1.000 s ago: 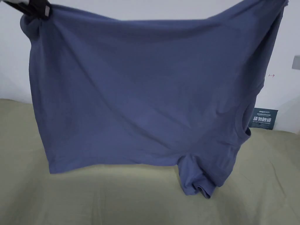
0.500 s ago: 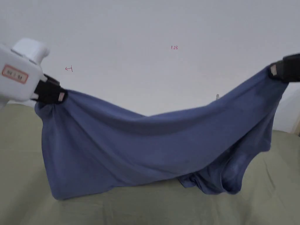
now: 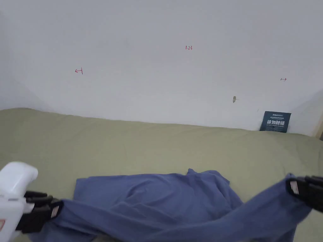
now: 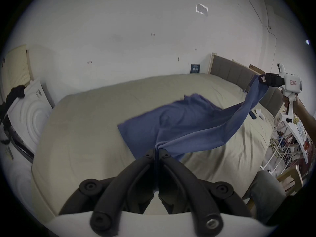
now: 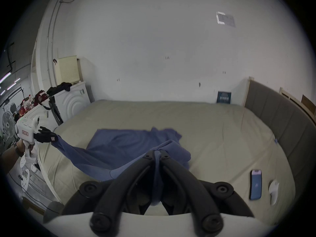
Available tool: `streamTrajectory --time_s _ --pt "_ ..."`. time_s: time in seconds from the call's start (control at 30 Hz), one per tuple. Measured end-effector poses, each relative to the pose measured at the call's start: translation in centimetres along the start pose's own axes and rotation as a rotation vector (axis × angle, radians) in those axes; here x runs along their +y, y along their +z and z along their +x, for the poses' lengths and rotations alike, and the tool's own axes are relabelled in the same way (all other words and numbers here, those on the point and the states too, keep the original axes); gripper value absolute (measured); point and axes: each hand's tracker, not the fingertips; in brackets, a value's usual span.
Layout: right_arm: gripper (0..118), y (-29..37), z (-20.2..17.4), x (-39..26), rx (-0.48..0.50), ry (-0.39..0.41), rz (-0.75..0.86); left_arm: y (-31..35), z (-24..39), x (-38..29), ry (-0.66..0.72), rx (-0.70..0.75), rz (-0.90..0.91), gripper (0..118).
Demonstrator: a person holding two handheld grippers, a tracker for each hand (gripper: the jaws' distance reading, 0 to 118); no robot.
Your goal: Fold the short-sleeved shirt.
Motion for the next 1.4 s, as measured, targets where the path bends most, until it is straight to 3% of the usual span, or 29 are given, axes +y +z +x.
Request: streamTrajectory --time_s 0.33,0.57,0.63,0.67,0.7,0.73,0.77,0.87,0.97,1.2,1.23,1.27,1.3,1.33,1.37,1.4 --pt "4 2.1 1.0 -10.6 -0.044 -0.138 -0.151 -1.6 3.5 -11.3 0.05 -0.091 -0.195 1" --pt "4 2.1 2.0 -14.8 -0.101 -0.117 -0.248 -2.4 5.3 -15.0 0.079 -0.115 -0.243 3" --pt "4 2.3 2.2 -15.8 -0.119 -0.11 -0.271 -2.5 6.1 -15.4 0.084 -0.1 -0.255 14" --pt "9 2.4 2.3 -16.1 -0.119 -0.121 -0.279 -2.3 6.4 -15.6 0.087 -0.096 -0.26 41" --pt "24 2.6 2.3 -16.1 -0.107 -0.149 -0.307 -2.1 6.6 -15.8 0.099 -0.077 -0.269 69" --pt "56 2.9 2.2 -16.1 -0.122 -0.157 -0.316 -1.8 6.6 -16.1 0.124 -0.055 -0.261 83" --pt "95 3.2 2.2 -16.0 -0.127 -0.177 -0.318 -1.2 6.5 -16.3 0.149 -0.054 -0.235 87" --pt "97 4.8 3.9 -15.0 -0.083 -0.235 -0.263 2.0 6.0 -15.1 0.263 -0.001 -0.073 87" --pt "102 6.1 2.9 -11.8 -0.101 -0.198 -0.181 5.2 6.0 -12.2 0.339 0.023 0.067 87" --pt "102 6.5 -3.2 -6.7 -0.159 -0.192 -0.021 6.5 12.4 -4.5 0.17 0.164 0.192 86" --pt "101 6.2 -4.0 -7.2 -0.174 -0.19 -0.014 6.5 13.5 -4.2 0.166 0.214 0.216 84" --pt "98 6.3 -5.0 -7.6 -0.169 -0.19 -0.019 6.5 14.9 -4.0 0.183 0.269 0.214 74" --pt "87 6.4 -6.1 -8.3 -0.165 -0.181 -0.04 6.5 16.2 -4.3 0.193 0.303 0.238 51" --pt "67 6.5 -7.2 -9.1 -0.164 -0.164 -0.076 6.7 17.2 -4.9 0.209 0.326 0.268 16" --pt "17 6.6 -8.2 -9.9 -0.164 -0.139 -0.111 6.5 18.2 -5.7 0.222 0.327 0.272 0" --pt "1 6.5 -9.0 -11.1 -0.173 -0.108 -0.14 6.4 19.3 -6.9 0.231 0.326 0.28 0"
